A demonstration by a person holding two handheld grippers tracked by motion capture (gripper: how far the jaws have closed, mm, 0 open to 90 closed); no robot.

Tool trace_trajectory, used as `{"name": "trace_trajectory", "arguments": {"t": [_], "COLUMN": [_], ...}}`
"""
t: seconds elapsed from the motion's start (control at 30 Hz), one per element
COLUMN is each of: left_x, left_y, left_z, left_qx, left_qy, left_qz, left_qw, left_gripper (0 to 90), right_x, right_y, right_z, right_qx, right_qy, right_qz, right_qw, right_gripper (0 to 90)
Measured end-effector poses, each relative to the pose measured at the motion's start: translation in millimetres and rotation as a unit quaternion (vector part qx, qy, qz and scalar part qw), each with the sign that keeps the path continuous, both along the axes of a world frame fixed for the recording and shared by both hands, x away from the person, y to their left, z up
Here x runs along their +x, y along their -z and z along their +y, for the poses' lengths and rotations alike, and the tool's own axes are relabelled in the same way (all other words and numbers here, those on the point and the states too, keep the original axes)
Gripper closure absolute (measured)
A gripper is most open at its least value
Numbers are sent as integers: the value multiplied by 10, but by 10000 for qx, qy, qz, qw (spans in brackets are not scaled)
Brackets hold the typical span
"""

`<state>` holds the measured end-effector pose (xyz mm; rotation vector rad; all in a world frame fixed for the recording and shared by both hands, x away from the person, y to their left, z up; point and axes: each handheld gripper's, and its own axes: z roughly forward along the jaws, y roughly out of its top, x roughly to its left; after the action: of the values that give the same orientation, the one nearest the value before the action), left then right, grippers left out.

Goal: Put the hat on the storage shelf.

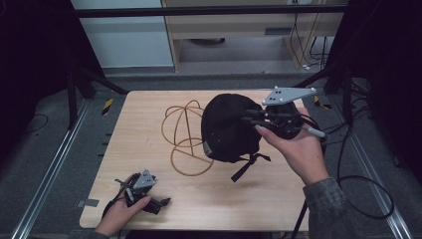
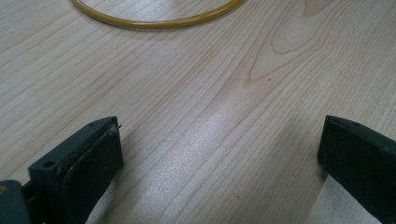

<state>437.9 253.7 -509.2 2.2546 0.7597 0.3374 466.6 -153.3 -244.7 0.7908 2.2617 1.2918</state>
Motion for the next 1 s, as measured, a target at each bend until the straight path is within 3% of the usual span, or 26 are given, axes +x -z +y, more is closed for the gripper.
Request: {"name": "trace_trajectory", "arguments": {"t": [0.73,1.0], "left_x": [0,3], "left_y": [-2,-2], "left_z": [0,-1], "left_qx": [7,11], "left_qy": [0,1], "left_qz": [4,8], "left_qw": [10000,10000], "left_gripper": [0,0], "right_x": [89,159], "right_y": [-338,-394], "right_z": [419,547], "right_qx": [-333,-468], "right_qy": [-189,-272], "right_qz": [-248,-212], "right_qw": [9990,9983], "right_gripper": [729,728]}}
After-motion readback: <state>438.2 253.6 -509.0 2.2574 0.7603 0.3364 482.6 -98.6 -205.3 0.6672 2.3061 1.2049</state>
